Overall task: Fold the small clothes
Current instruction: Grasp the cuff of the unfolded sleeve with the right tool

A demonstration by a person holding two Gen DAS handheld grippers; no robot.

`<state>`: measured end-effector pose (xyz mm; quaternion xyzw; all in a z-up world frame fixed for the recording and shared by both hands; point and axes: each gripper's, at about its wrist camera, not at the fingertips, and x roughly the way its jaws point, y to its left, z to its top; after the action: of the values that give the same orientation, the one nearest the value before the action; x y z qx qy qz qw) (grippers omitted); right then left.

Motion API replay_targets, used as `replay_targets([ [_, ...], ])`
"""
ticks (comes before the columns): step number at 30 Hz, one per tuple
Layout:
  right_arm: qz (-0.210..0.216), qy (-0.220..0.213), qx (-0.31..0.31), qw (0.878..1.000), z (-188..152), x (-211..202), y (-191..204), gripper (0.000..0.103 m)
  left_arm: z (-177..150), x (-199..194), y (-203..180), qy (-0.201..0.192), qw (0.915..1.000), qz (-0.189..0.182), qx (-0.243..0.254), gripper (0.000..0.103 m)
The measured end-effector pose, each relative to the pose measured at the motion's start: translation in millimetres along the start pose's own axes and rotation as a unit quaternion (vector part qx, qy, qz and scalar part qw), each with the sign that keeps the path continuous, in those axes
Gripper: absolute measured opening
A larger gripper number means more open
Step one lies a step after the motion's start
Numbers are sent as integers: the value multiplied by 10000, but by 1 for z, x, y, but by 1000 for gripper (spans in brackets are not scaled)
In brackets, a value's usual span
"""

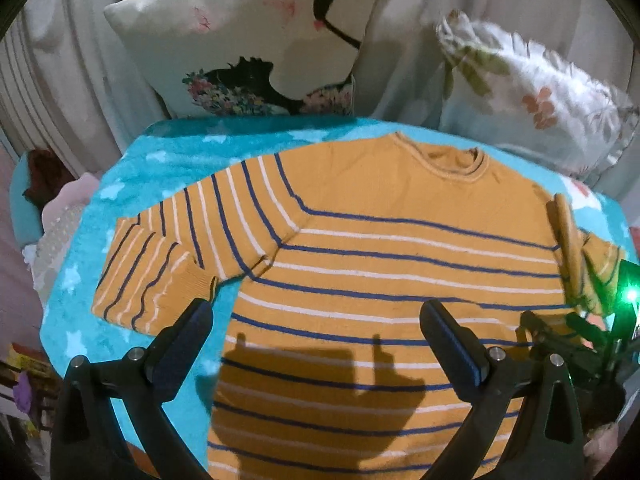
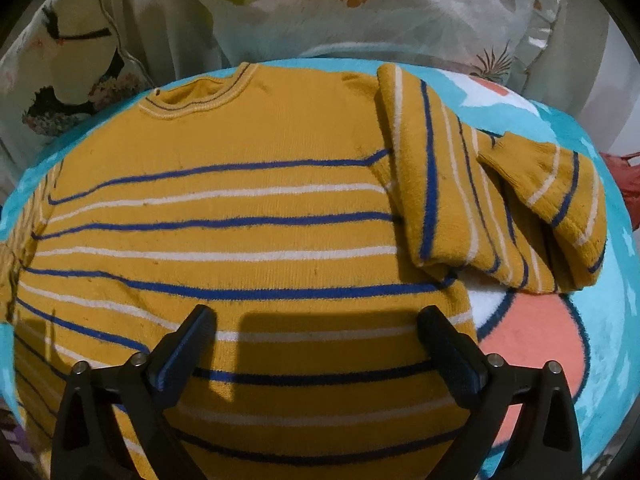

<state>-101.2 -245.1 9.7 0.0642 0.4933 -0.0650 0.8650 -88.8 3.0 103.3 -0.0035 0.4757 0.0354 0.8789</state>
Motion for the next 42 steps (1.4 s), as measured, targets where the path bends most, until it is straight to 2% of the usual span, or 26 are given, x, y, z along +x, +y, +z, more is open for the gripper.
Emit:
replay_targets([
  [1,76,-40,122,9999,4,-8,-7,73,0,-4,2,-15,10000,-50,-35,103],
  [2,221,-72,215,9995,9,-15,-16,59,0,-8,5,-28,9999,-104,-70,103],
  [5,673,-443,578,9951,20,-50,-56,57,-1,-18,11,-60,9997,-190,-154,103],
  [7,494,-865,877,9912,26,-78,-96,57,-6,-24,19,-120,9997,-141,-171,103],
  [8,249,-1021,1098,9884,27,-90,-123,58,-9,-25,21,-134,9997,-104,-164,103],
  [11,-218,-898,1155,9890,33,-89,-161,58,-22,-22,27,-67,9999,-25,-106,103],
  [14,-398,-736,636,9945,36,-79,-161,58,-29,-15,31,93,9999,-49,-129,103],
  [17,-630,-710,-259,9952,39,-68,-134,58,-33,-13,33,210,9995,-96,-204,103],
  [20,-1188,-784,-1231,9821,42,-50,-101,67,-36,-14,36,220,9994,-77,-264,103],
  [22,-1626,-669,-1592,9715,42,-30,-95,66,-38,-15,38,229,9993,-28,-306,103],
  [23,-1751,-501,-1671,9690,45,-14,-97,60,-39,-15,40,235,9992,-11,-323,103],
  [24,-1756,-337,-1632,9703,47,-3,-103,48,-39,-16,43,249,9990,11,-369,103],
  [25,-1728,-159,-1548,9726,51,5,-110,12,-39,-16,47,255,9988,22,-414,103],
  [26,-1668,-34,-1378,9763,54,9,-120,6,-39,-17,50,258,9985,32,-471,103],
  [28,-1321,-207,-849,9874,64,-9,-143,6,-38,-19,59,215,9979,73,-609,103],
  [31,-1325,-584,-104,9894,72,-45,-186,6,-35,-19,70,159,9969,169,-747,103],
  [35,-2038,-677,545,9752,73,-65,-246,6,-30,-15,81,125,9959,270,-849,103],
  [39,-2642,-314,1217,9562,70,-54,-305,8,-28,-14,96,110,9940,362,-1022,103],
  [40,-2678,-192,1373,9534,68,-50,-316,8,-28,-15,101,103,9936,382,-1061,103],
  [42,-2472,-52,1772,9526,59,-49,-335,14,-29,-18,113,55,9923,505,-1131,103],
])
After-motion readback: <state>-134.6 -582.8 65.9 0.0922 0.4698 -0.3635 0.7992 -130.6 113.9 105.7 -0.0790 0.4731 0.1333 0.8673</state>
